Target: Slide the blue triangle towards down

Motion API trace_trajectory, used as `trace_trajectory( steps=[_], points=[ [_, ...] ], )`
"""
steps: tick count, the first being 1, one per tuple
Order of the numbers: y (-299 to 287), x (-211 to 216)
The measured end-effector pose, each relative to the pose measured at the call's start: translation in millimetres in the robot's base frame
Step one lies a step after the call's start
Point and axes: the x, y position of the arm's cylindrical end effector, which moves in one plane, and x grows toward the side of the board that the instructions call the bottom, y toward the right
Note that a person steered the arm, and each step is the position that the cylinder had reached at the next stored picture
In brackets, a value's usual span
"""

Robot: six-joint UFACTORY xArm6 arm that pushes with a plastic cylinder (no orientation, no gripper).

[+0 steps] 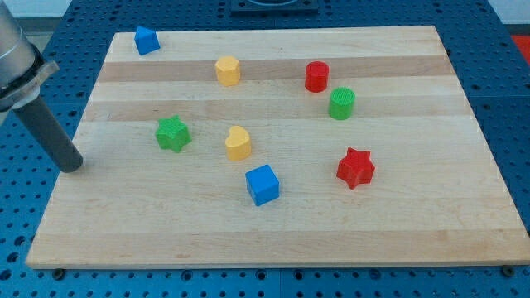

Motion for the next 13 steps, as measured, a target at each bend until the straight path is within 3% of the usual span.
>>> trace_trajectory(
  steps=[1,2,3,4,6,13],
  points=[
    [8,14],
    [-23,1],
    [-24,-94],
    [-24,-136],
    [-24,-300],
    [19,-302]
  ],
)
